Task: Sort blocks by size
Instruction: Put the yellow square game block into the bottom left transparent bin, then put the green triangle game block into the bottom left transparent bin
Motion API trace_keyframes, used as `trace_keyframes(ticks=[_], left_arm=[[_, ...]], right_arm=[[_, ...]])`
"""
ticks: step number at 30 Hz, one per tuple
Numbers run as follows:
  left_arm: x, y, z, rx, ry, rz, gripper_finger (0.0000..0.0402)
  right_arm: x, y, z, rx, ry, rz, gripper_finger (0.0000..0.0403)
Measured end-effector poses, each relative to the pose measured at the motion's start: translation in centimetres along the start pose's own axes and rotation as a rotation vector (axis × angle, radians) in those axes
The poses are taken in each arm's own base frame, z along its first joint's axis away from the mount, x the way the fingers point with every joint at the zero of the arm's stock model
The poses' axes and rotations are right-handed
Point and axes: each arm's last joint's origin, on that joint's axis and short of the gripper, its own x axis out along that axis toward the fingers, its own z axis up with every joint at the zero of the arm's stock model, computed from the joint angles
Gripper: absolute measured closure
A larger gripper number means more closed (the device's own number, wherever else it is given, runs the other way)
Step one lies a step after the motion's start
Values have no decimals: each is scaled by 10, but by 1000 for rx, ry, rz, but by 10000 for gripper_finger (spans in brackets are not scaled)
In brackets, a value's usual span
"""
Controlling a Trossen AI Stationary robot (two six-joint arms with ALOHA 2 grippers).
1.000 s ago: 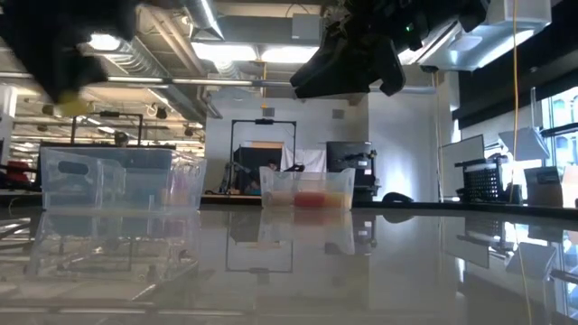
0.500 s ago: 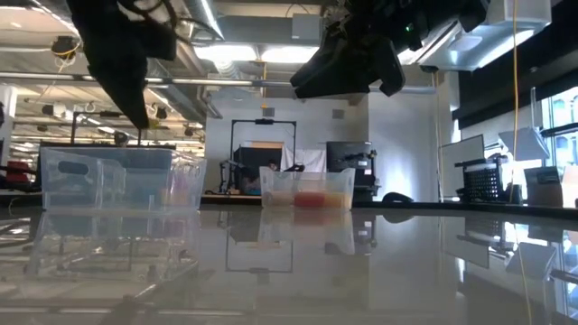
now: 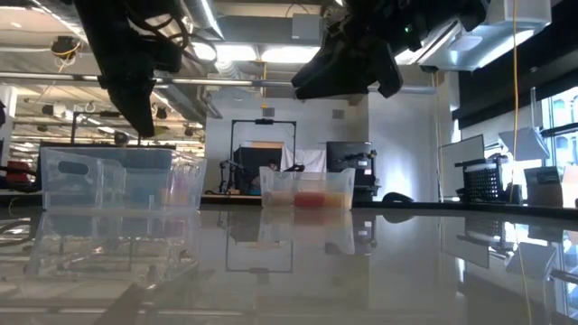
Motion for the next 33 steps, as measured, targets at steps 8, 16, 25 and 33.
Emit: trace_keyframes(ticks=[8,16,25,33], left_arm=[[0,1,1,16,8,-20,181],[-35,1,2,32,66,-75,160],[-58,-9,-36,-56,290,-162,163],[-47,-25,-67,-124,471,-166,164]], right_arm=[[0,0,0,0,0,0,175],[0,0,0,0,2,-2,175],[0,-1,0,0,6,-6,175],[1,-3,-1,3,8,-8,175]])
